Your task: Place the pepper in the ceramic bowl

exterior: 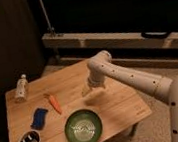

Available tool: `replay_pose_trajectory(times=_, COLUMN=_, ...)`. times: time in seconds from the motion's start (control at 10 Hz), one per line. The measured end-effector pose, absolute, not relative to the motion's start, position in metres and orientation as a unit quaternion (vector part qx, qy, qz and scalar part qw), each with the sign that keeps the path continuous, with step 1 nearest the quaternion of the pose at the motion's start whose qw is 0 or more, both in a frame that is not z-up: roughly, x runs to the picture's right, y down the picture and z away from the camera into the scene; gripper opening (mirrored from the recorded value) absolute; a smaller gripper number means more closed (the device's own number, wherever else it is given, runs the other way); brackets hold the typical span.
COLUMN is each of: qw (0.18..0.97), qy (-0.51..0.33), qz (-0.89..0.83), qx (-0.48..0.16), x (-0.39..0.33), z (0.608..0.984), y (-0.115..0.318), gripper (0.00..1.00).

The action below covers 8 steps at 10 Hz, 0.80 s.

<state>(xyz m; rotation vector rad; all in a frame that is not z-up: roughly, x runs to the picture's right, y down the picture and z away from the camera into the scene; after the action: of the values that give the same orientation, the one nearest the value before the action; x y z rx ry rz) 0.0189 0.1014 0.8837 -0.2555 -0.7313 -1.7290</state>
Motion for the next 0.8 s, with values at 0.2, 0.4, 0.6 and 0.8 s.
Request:
replay_pose_trajectory(times=0.2, qw=0.584, qy=-0.313, qz=-0.741, qx=-0.110, x=0.019, z=0.884, y=0.101, gripper=0.80)
replay_pose_trajectory(times=0.4, qw=0.584, qy=-0.313, qz=-0.741, qx=-0.107, x=0.019, z=0.883, y=0.101, gripper=0.80)
replay_pose_trajectory(times=0.6, qw=0.581, qy=-0.313, qz=-0.748, qx=-0.071, x=0.015, z=0.874, y=0.092, gripper=0.80)
replay_pose_trajectory(times=0.8, qw=0.569, qy=-0.314, qz=-0.760, qx=-0.026, x=-0.001, z=0.849, y=0.067, gripper=0.80)
